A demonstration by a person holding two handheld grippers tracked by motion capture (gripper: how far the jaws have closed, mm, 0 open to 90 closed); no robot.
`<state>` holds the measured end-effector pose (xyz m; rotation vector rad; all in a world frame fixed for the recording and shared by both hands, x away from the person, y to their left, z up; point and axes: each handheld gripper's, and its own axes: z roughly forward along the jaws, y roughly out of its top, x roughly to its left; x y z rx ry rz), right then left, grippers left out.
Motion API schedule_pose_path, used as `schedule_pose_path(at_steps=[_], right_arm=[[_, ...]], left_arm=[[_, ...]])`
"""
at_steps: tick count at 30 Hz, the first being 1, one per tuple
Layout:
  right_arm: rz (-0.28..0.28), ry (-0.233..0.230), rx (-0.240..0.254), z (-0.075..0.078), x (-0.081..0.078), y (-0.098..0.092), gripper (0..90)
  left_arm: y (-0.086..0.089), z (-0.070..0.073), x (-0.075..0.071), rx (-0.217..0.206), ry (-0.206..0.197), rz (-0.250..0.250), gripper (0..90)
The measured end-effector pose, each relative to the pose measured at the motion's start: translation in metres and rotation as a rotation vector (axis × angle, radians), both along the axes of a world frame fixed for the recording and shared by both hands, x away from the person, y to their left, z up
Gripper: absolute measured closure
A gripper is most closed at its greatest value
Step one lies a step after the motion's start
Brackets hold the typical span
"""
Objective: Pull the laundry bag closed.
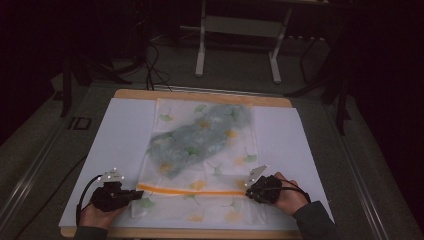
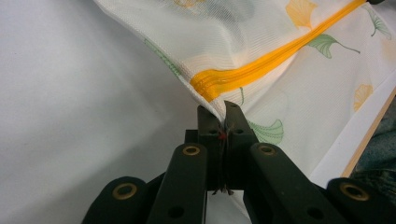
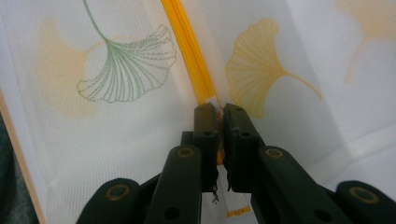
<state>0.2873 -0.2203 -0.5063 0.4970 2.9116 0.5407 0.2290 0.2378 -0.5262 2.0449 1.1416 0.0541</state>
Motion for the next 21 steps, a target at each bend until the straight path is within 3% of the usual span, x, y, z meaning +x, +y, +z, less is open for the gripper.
schedule_pose_path(at_steps=[13, 21], right_arm=[[-0.024, 0.006, -0.013, 0.002, -0.002, -0.017, 84.7], [-0.046, 0.009, 0.016, 0.005, -0.004, -0.03, 84.7]], left_arm=[[0.0, 0.0, 0.0, 0.0, 0.003, -0.002, 88.4], [0.0, -0.001, 0.0, 0.001, 0.007, -0.01, 88.4]])
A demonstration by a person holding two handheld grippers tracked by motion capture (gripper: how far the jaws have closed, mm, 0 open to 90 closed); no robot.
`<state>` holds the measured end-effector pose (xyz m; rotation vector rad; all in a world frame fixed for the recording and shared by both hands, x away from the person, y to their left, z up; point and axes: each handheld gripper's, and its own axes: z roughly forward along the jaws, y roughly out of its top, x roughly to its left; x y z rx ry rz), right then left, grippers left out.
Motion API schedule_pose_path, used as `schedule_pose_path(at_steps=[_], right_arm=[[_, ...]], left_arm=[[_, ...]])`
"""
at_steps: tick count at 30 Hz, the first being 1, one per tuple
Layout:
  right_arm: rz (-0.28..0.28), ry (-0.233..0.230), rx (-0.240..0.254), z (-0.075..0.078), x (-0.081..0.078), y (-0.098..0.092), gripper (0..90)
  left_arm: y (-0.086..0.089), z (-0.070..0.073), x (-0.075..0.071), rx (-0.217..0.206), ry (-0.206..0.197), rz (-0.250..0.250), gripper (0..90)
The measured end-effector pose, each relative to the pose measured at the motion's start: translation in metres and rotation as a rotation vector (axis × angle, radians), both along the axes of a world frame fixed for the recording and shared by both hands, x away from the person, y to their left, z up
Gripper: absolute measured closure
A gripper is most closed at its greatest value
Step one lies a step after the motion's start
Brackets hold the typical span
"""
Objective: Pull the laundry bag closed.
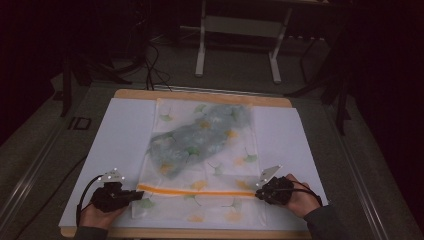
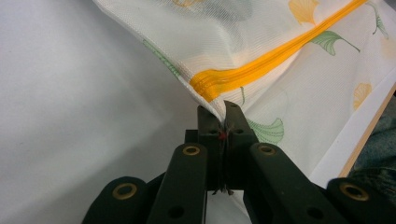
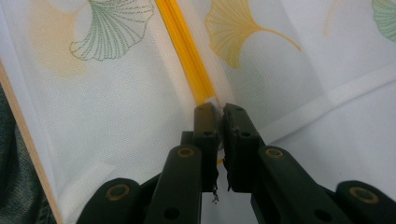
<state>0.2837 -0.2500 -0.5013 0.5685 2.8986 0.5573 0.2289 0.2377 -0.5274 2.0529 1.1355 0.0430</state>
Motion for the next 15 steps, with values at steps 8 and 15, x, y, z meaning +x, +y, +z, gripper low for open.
schedule_pose_path(at_steps=[8, 15], right_arm=[[-0.029, 0.03, 0.062, -0.008, -0.002, -0.006, 81.8], [-0.065, 0.039, 0.135, -0.007, -0.003, -0.015, 65.7]], left_arm=[[-0.001, -0.001, -0.001, 0.004, 0.0, -0.001, 85.2], [0.009, 0.002, -0.004, -0.026, -0.027, 0.028, 72.7]])
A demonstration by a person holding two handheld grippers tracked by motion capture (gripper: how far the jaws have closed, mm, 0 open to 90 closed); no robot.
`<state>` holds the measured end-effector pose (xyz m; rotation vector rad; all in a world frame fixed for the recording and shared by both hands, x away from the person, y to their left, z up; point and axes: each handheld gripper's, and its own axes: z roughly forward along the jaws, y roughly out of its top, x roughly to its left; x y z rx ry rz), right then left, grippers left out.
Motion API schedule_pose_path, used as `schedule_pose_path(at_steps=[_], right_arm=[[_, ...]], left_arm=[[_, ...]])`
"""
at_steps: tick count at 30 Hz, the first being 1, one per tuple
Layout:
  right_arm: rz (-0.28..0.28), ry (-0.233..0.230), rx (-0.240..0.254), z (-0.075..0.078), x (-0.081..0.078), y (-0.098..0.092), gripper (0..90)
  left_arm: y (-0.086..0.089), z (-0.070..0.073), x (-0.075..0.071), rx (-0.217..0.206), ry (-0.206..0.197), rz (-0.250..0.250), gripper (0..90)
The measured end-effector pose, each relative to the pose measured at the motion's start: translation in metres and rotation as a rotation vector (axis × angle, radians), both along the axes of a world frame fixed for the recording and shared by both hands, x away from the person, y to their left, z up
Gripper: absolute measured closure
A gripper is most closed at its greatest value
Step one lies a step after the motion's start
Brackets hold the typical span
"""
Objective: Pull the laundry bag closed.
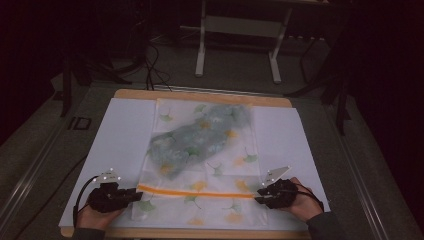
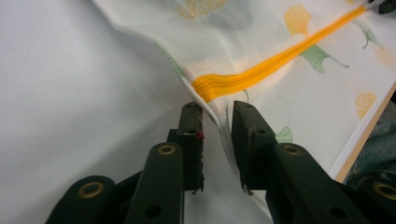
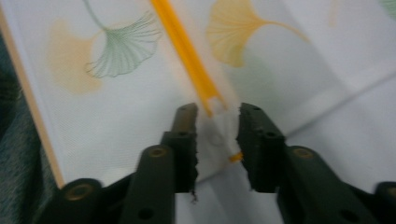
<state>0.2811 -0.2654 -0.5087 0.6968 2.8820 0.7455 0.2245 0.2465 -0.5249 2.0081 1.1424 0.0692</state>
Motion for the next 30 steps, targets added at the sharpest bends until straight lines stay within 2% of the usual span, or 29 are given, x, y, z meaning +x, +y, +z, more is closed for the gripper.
schedule_pose_path(at_steps=[8, 9, 10, 11, 14, 17, 22, 25, 29, 30], right_arm=[[-0.131, -0.019, 0.089, 0.0, 0.004, -0.019, 57.3], [-0.131, -0.019, 0.089, 0.0, 0.004, -0.019, 57.3], [-0.152, -0.023, 0.104, -0.001, 0.005, -0.021, 56.8], [-0.2, -0.033, 0.131, -0.003, 0.005, -0.026, 55.2], [-0.263, -0.054, 0.158, -0.005, 0.006, -0.031, 53.5], [-0.32, -0.079, 0.169, -0.008, 0.007, -0.036, 52.3], [-0.374, -0.106, 0.167, -0.015, 0.008, -0.042, 50.8], [-0.394, -0.138, 0.18, -0.017, 0.007, -0.044, 50.0], [-0.45, -0.183, 0.206, -0.019, 0.006, -0.049, 50.0], [-0.465, -0.195, 0.215, -0.019, 0.006, -0.05, 50.0]], left_arm=[[0.007, 0.005, -0.003, -0.016, -0.057, 0.034, 69.9], [0.007, 0.005, -0.003, -0.016, -0.057, 0.034, 69.6], [0.009, 0.006, -0.004, -0.019, -0.07, 0.049, 69.6], [0.009, 0.006, -0.004, -0.018, -0.074, 0.058, 69.3], [0.011, 0.006, -0.004, -0.018, -0.088, 0.076, 68.7], [0.012, 0.006, -0.004, -0.019, -0.097, 0.102, 65.8], [0.015, 0.005, -0.004, -0.011, -0.12, 0.167, 61.9], [0.018, 0.003, -0.003, 0.014, -0.128, 0.238, 60.7], [0.016, -0.002, 0.0, 0.104, -0.161, 0.307, 60.1], [0.016, -0.004, 0.002, 0.113, -0.166, 0.323, 59.6]])
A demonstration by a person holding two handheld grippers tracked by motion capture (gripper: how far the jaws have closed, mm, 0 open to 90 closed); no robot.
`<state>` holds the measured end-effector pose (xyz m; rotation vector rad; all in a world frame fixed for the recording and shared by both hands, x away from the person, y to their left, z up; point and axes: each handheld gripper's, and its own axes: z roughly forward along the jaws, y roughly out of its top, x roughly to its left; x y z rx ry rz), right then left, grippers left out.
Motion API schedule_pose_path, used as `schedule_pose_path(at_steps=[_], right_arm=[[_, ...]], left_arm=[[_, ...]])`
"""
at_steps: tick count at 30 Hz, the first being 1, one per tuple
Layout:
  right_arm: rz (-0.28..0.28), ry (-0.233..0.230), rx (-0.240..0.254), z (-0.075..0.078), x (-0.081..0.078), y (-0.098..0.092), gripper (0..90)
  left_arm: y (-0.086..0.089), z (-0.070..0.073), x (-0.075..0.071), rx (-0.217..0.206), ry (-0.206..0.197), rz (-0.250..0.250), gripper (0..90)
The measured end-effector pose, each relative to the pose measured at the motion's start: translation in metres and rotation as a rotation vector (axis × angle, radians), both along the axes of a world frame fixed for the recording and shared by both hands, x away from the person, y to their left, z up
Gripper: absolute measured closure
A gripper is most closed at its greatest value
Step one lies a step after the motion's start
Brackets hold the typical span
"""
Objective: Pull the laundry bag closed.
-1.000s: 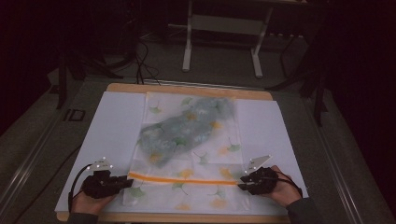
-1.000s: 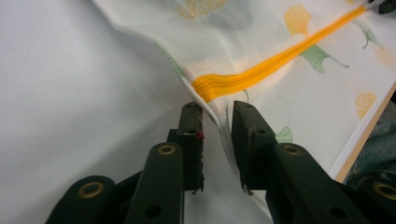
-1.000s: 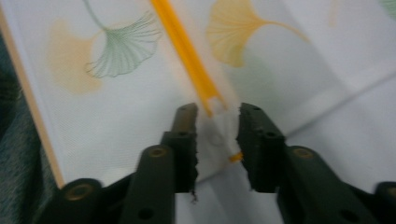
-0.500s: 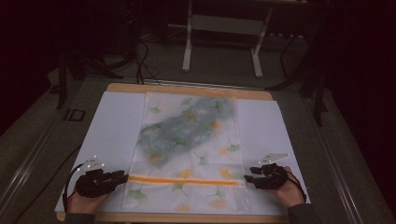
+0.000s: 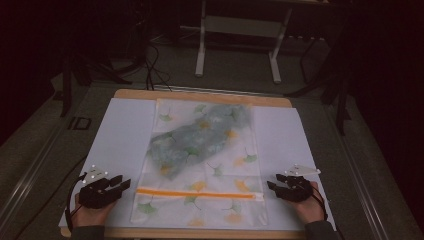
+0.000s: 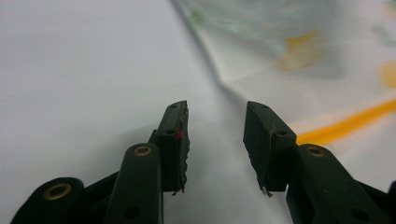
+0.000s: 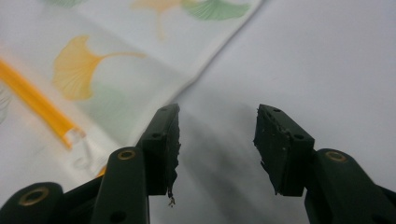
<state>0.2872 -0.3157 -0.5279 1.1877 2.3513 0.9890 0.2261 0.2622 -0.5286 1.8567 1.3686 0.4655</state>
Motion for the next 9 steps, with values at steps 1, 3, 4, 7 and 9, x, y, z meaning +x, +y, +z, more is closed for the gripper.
schedule_pose_path(at_steps=[1, 3, 4, 7, 9], right_arm=[[-0.014, -0.014, 0.006, -0.0003, -0.0001, -0.0014, 49.7], [-0.042, -0.033, 0.02, -0.0016, -0.0006, -0.0038, 49.0], [-0.05, -0.031, 0.022, -0.0023, -0.0007, -0.0044, 48.8], [-0.071, -0.032, 0.005, -0.0054, -0.0001, -0.0045, 47.4], [-0.081, -0.038, -0.015, -0.0075, 0.0004, -0.0034, 44.9]], left_arm=[[0.0003, -0.0013, 0.0022, 0.013, 0.002, 0.017, 58.5], [0.0011, -0.0044, 0.0068, 0.038, -0.002, 0.047, 56.2], [0.0011, -0.0058, 0.0081, 0.038, -0.003, 0.054, 55.9], [0.0032, -0.0088, 0.0108, 0.046, 0.004, 0.076, 53.0], [0.004, -0.0111, 0.0119, 0.059, 0.006, 0.112, 47.2]])
